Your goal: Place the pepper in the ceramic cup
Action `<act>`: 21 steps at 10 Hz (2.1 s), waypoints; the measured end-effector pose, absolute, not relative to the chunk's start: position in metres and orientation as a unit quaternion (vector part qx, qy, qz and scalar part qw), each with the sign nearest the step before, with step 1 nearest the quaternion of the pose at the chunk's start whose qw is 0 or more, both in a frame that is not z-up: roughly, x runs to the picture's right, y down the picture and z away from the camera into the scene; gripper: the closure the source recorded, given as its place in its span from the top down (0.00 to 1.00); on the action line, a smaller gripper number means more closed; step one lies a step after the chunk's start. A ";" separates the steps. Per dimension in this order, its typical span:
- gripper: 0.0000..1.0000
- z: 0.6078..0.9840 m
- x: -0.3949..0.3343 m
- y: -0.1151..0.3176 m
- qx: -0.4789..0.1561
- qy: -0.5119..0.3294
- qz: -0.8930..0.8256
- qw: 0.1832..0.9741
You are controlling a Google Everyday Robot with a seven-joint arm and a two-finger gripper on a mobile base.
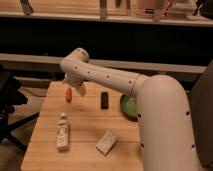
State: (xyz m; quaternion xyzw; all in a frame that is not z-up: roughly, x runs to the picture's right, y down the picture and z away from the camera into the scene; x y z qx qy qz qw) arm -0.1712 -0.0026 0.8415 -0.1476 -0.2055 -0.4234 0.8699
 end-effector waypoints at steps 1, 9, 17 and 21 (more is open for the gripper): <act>0.80 0.846 -0.174 -0.001 -0.149 -0.207 -0.425 0.869; 0.80 0.880 -0.189 0.007 -0.158 -0.221 -0.431 0.861; 0.80 0.917 -0.191 0.011 -0.180 -0.237 -0.434 0.851; 0.80 0.937 -0.199 0.027 -0.197 -0.251 -0.441 0.839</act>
